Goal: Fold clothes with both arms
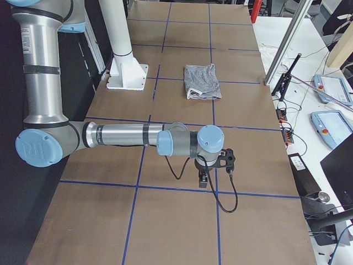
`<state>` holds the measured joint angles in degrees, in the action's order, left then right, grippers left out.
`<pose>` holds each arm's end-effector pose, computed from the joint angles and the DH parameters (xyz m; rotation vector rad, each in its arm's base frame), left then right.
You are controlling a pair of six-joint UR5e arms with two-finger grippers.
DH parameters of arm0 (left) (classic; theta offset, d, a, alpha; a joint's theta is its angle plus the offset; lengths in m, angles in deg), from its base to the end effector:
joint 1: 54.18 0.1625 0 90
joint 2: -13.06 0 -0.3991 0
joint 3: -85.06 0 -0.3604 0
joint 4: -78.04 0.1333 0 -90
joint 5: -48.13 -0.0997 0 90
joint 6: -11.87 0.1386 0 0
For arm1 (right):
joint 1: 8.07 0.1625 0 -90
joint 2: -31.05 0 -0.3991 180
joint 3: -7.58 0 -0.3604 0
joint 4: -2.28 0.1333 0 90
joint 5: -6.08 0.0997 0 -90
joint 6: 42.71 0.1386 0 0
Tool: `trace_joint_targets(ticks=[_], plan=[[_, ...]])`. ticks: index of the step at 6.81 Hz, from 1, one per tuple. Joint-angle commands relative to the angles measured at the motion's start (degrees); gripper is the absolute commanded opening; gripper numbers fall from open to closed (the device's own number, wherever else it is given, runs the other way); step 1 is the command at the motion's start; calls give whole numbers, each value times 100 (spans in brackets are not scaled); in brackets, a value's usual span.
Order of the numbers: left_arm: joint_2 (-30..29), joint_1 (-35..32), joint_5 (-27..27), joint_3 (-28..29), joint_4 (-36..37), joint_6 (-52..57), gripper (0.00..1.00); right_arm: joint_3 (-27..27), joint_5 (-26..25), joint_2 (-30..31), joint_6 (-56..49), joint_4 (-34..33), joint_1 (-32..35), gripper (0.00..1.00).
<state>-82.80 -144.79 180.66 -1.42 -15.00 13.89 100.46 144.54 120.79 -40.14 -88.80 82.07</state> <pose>-0.0450 -0.5092 0.6371 0.1066 0.7396 0.0583 0.0307 -0.4645 0.6301 0.0158 -0.8462 0.0292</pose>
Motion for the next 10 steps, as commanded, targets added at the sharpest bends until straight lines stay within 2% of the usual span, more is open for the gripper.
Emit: trace_joint_targets(ticks=[1, 5, 10], plan=[[-3, 0, 1, -9, -3, 0, 100, -15, -3, 0, -45, 3, -6, 100], [6, 0, 10, -9, -3, 0, 100, -24, -3, -9, -72, 3, 3, 100], [402, 0, 28, -308, -3, 27, 100, 3, -3, -9, -63, 3, 12, 100]])
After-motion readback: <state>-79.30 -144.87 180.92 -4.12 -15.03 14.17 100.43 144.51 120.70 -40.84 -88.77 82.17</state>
